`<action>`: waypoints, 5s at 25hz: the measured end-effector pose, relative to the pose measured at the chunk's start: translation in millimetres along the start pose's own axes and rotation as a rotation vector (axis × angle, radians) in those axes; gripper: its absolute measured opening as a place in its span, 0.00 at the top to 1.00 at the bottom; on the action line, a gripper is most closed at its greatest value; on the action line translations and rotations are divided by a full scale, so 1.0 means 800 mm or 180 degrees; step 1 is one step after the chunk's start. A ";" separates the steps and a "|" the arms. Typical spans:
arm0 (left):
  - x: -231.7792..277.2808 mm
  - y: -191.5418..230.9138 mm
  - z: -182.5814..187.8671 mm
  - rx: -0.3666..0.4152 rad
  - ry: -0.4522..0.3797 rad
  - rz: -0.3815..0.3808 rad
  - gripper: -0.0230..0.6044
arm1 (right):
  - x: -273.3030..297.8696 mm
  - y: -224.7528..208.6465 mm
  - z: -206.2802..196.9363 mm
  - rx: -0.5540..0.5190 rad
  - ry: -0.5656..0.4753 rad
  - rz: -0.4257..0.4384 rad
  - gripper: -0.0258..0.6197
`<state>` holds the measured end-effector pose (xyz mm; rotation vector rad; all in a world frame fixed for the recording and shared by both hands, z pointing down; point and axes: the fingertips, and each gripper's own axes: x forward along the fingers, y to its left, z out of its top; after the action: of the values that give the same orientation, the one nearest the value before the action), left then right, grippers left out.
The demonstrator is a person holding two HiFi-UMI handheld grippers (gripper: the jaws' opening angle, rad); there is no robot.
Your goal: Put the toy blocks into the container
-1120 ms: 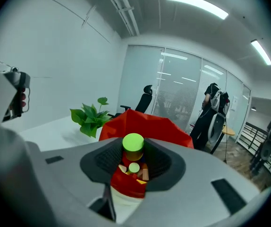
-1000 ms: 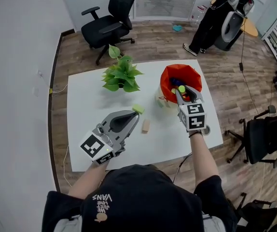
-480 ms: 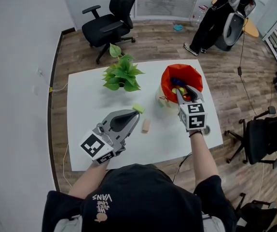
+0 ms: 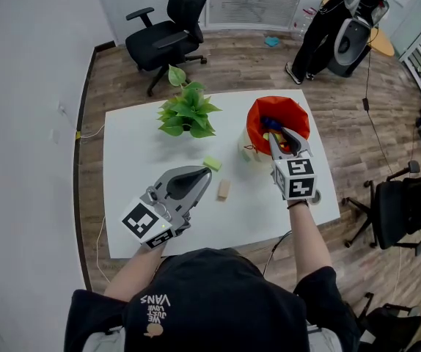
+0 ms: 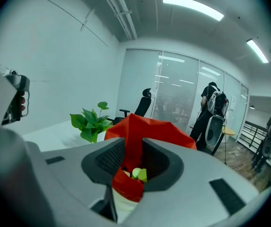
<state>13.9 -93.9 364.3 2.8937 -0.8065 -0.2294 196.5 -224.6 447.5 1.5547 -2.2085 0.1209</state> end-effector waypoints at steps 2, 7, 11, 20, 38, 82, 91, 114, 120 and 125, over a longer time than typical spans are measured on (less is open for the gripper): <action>-0.003 0.002 0.000 0.0000 0.0000 0.0016 0.95 | -0.007 0.008 0.013 -0.0014 -0.0129 0.0016 0.82; -0.007 0.005 0.002 0.0006 -0.0024 0.0058 0.95 | -0.027 0.033 0.047 -0.0029 -0.0451 0.0116 0.92; -0.013 0.007 0.004 0.0009 -0.0038 0.0090 0.95 | -0.046 0.056 0.075 -0.0021 -0.0684 0.0254 0.93; -0.027 0.014 0.009 0.0048 -0.0065 0.0207 0.95 | -0.073 0.110 0.122 -0.0063 -0.1027 0.0603 0.93; -0.071 0.031 0.017 0.0188 -0.0079 0.0525 0.95 | -0.068 0.206 0.130 -0.0069 -0.1076 0.1168 0.93; -0.045 0.020 0.005 0.0009 -0.0115 0.0282 0.95 | -0.063 0.183 0.078 0.0064 -0.0818 0.0935 0.93; -0.039 0.016 0.000 -0.0004 -0.0076 0.0252 0.95 | -0.035 0.189 0.012 0.0091 -0.0393 0.0911 0.93; -0.044 0.019 -0.005 -0.0035 -0.0047 0.0307 0.95 | 0.012 0.221 -0.143 0.0168 0.0606 0.1019 0.93; -0.044 0.018 -0.006 -0.0043 -0.0040 0.0313 0.95 | 0.017 0.230 -0.170 0.0149 0.0794 0.1058 0.93; -0.045 0.020 -0.006 -0.0051 -0.0041 0.0325 0.95 | 0.019 0.237 -0.187 0.0119 0.0954 0.1075 0.93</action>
<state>-23.7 -88.5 375.9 2.8291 -0.9469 -0.2427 63.1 -121.7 621.7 1.0843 -2.2103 0.4674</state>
